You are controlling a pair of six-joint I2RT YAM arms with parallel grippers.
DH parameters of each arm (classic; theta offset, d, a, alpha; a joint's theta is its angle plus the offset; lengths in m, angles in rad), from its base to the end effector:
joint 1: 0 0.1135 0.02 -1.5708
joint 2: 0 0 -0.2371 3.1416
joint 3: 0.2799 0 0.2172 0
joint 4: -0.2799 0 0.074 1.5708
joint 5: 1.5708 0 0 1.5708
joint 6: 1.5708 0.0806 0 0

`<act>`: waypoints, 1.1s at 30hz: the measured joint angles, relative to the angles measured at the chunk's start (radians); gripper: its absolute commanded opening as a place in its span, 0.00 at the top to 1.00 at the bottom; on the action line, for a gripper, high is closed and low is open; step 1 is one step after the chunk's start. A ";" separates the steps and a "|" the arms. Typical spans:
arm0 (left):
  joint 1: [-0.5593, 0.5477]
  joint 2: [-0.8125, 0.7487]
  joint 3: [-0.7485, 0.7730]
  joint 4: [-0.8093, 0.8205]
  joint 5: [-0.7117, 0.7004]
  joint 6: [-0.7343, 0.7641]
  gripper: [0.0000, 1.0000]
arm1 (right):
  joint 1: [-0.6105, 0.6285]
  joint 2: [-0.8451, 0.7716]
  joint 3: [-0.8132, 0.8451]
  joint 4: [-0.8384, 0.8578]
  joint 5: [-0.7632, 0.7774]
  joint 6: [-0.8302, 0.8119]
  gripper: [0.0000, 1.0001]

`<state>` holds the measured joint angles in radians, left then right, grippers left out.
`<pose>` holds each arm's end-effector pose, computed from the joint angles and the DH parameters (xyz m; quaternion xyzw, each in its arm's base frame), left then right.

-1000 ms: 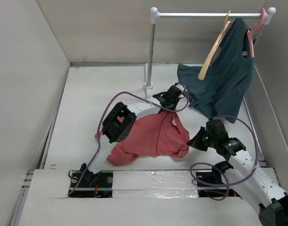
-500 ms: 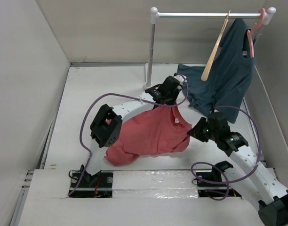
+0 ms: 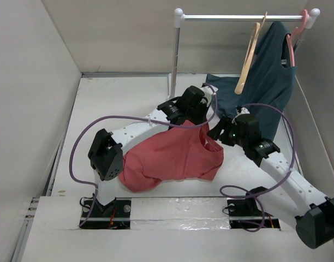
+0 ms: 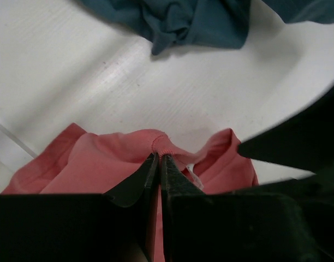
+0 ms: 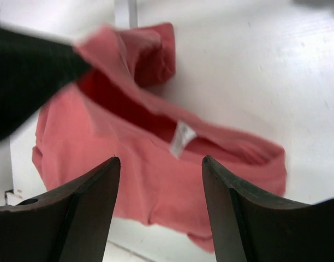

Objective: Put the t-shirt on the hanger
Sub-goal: Pick up the T-shirt from the center of the board.

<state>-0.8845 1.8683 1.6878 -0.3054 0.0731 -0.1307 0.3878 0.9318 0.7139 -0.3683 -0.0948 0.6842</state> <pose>0.2756 -0.3458 0.2896 0.3325 0.7889 -0.2781 0.4356 0.2044 0.0917 0.2320 0.1078 0.8739 0.2770 0.3846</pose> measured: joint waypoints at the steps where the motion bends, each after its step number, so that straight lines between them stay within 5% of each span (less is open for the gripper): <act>1: -0.006 -0.009 -0.008 -0.004 0.009 0.000 1.00 | 0.000 0.016 0.003 0.018 -0.003 -0.008 0.33; 12: -0.017 -0.064 -0.064 -0.029 0.058 -0.011 1.00 | 0.027 0.180 0.039 0.200 -0.070 -0.106 0.36; 15: -0.013 -0.079 -0.076 -0.032 0.061 -0.019 1.00 | 0.032 0.203 0.039 0.243 -0.069 -0.117 0.56; 16: -0.012 -0.083 -0.077 -0.034 0.060 -0.021 1.00 | 0.033 0.209 0.039 0.266 -0.071 -0.120 0.79; 19: -0.011 -0.097 -0.077 -0.042 0.062 -0.035 1.00 | 0.035 0.227 0.037 0.339 -0.080 -0.116 1.00; 20: -0.012 -0.100 -0.077 -0.044 0.061 -0.042 0.98 | 0.037 0.227 0.037 0.358 -0.080 -0.114 1.00; 24: -0.013 -0.121 -0.090 -0.038 0.037 -0.076 0.59 | 0.048 0.207 0.037 0.391 -0.064 -0.104 1.00; 33: -0.018 -0.262 -0.221 0.010 -0.038 -0.165 0.61 | 0.053 0.182 0.087 0.314 -0.017 -0.093 1.00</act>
<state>-0.9024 1.6062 1.4666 -0.2955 0.0353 -0.2958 0.4404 1.1137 0.8005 -0.0547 -0.1120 0.5911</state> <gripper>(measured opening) 0.387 0.013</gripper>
